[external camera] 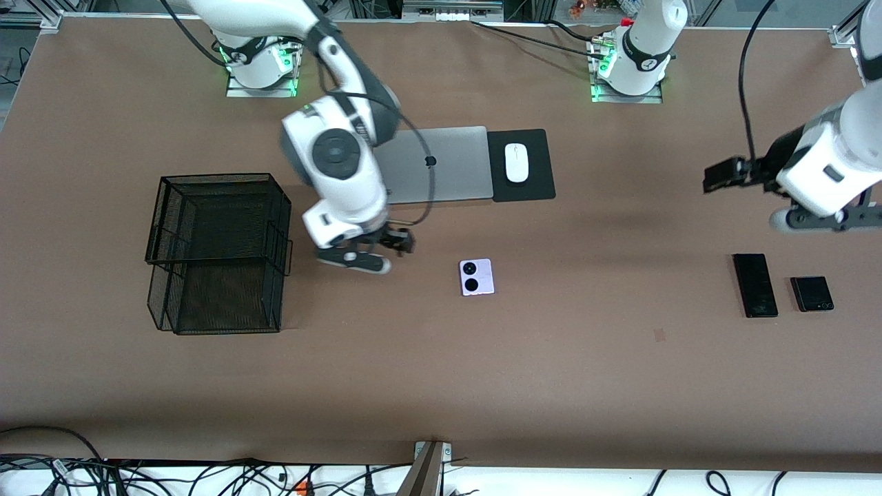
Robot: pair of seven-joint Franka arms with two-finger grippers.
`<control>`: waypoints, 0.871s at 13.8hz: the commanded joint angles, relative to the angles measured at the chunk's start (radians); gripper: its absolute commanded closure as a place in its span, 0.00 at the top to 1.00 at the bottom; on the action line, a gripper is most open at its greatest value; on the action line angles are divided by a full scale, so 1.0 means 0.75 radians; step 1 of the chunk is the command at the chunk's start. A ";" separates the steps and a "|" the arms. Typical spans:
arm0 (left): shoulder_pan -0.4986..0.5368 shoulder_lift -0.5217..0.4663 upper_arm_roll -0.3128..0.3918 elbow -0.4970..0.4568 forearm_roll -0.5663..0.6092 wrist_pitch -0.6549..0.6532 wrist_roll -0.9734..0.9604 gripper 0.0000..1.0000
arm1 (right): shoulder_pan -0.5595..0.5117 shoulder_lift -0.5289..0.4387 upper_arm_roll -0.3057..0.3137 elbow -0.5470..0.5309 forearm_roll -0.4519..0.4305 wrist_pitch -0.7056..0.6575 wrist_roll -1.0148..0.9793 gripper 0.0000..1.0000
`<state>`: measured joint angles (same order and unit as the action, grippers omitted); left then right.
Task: Place phones with both arms
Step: 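Set the white phone by the laptop while the right gripper reaches it, then grasp the white phone with the right gripper while the left gripper withdraws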
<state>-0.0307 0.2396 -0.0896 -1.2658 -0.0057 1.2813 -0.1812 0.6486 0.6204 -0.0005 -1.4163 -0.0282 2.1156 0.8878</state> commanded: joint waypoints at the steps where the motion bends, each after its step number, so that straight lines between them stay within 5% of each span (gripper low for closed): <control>1: -0.006 0.000 0.003 -0.099 0.038 0.089 0.045 1.00 | 0.098 0.209 -0.018 0.254 0.001 0.036 0.078 1.00; 6: -0.008 -0.390 0.089 -0.666 0.024 0.649 0.117 1.00 | 0.215 0.355 -0.024 0.293 -0.003 0.251 0.272 1.00; 12: 0.029 -0.379 0.099 -0.593 0.032 0.542 0.139 1.00 | 0.350 0.512 -0.134 0.375 -0.083 0.335 0.332 1.00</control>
<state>-0.0122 -0.0497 -0.0122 -1.7227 0.0020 1.7030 -0.0986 0.8635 0.9413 -0.0502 -1.2101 -0.0515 2.3665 1.1141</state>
